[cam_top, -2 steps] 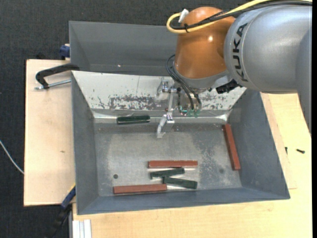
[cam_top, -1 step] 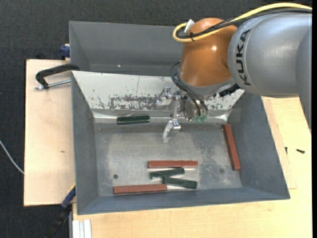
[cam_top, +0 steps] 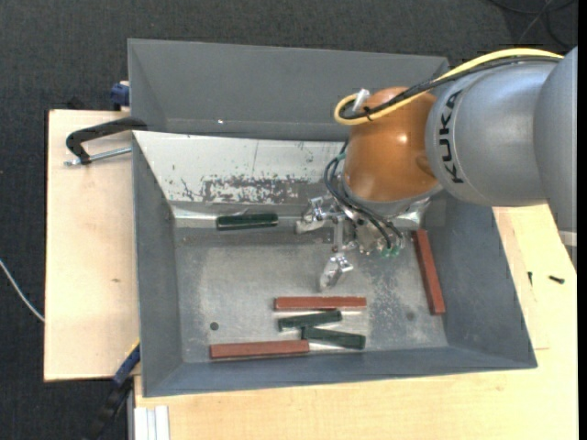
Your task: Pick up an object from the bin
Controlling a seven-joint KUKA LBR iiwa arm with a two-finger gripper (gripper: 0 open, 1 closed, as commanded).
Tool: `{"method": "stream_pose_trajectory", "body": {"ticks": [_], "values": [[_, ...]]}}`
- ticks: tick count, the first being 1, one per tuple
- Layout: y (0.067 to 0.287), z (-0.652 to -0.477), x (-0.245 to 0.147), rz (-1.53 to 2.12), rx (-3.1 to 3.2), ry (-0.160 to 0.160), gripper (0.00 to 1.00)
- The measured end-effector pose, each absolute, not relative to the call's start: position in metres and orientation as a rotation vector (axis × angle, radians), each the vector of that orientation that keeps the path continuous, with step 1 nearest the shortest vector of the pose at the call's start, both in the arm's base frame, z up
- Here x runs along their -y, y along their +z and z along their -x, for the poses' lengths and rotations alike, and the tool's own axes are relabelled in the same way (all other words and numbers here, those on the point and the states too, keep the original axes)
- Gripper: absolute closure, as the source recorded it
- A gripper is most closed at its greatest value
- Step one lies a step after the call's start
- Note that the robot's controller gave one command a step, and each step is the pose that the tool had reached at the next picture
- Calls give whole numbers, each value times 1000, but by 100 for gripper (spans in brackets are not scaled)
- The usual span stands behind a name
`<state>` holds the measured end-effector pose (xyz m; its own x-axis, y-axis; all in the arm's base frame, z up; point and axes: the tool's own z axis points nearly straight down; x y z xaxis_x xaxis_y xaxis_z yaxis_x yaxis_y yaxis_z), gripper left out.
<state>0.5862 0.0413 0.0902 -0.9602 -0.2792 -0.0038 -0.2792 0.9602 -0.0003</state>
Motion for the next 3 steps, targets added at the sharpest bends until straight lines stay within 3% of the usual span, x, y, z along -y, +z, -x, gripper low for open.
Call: {"method": "stream_pose_trajectory", "body": {"ticks": [1, 2, 3], "values": [[82, -569, -41, 399, -3115, 2, 0], [117, -553, -60, 699, -3064, 2, 0], [130, -531, -63, 638, -3071, 2, 0]]}}
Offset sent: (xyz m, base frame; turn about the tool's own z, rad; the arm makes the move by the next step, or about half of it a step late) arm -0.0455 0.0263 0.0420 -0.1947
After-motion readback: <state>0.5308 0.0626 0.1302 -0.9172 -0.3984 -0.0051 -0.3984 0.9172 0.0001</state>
